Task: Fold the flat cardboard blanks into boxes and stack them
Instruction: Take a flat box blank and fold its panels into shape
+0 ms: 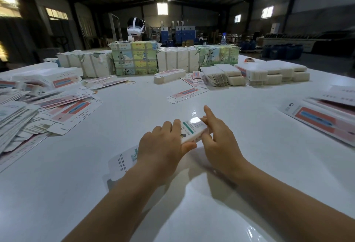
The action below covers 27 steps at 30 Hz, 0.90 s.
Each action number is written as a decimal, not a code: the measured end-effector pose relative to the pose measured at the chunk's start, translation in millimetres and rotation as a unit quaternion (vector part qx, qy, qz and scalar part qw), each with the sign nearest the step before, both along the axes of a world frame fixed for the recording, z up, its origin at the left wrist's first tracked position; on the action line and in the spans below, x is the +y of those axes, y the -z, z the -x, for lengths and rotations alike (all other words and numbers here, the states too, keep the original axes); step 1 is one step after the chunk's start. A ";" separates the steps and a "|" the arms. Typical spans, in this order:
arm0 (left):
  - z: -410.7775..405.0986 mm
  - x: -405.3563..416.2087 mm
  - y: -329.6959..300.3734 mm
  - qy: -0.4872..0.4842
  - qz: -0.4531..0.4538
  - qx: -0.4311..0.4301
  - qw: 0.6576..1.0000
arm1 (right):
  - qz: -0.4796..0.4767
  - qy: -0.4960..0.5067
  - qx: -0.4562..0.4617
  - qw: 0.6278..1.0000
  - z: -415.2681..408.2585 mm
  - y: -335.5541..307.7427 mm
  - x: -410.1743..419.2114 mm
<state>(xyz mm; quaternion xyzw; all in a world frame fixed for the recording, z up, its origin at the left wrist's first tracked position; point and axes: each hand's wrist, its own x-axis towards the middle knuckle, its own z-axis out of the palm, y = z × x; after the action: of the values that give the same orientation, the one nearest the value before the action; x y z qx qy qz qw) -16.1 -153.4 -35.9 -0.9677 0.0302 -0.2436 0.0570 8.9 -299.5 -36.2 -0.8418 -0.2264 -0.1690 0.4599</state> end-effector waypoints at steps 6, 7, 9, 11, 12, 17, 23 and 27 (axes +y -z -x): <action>-0.1 -5.0 1.6 0.000 -0.002 -0.001 1.000 | 0.002 0.007 0.028 1.000 1.4 3.5 3.8; -0.4 -4.5 1.3 0.002 0.005 -0.004 1.000 | -0.003 0.005 0.034 0.999 0.8 3.1 3.8; -1.5 -2.8 0.0 -0.001 0.016 -0.009 1.000 | -0.016 0.002 0.044 0.999 -1.9 3.3 3.7; -1.4 -2.3 -0.7 -0.008 0.022 -0.015 1.000 | -0.028 -0.004 0.053 0.998 -4.9 3.0 2.5; -1.2 -3.1 -0.9 -0.011 0.024 -0.017 1.000 | -0.038 -0.008 0.056 0.998 -7.0 1.9 0.1; -1.9 -5.7 -1.8 -0.036 0.029 -0.018 0.999 | -0.212 -0.013 0.230 0.950 -21.6 -8.7 -10.0; -0.5 -10.1 -1.5 -0.022 0.010 -0.015 1.000 | -0.411 -0.085 0.371 0.828 -25.3 -6.4 -10.5; -1.5 -8.9 -2.9 0.021 0.049 -0.030 0.998 | -0.293 -0.047 0.244 0.923 -20.0 -1.2 -10.7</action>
<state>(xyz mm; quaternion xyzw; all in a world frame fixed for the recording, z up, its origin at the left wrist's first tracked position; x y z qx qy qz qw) -14.5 -162.3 -33.0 -0.9607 0.0367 -0.2751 0.0055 28.9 -310.2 -35.0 -0.6733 -0.0874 0.0049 0.7342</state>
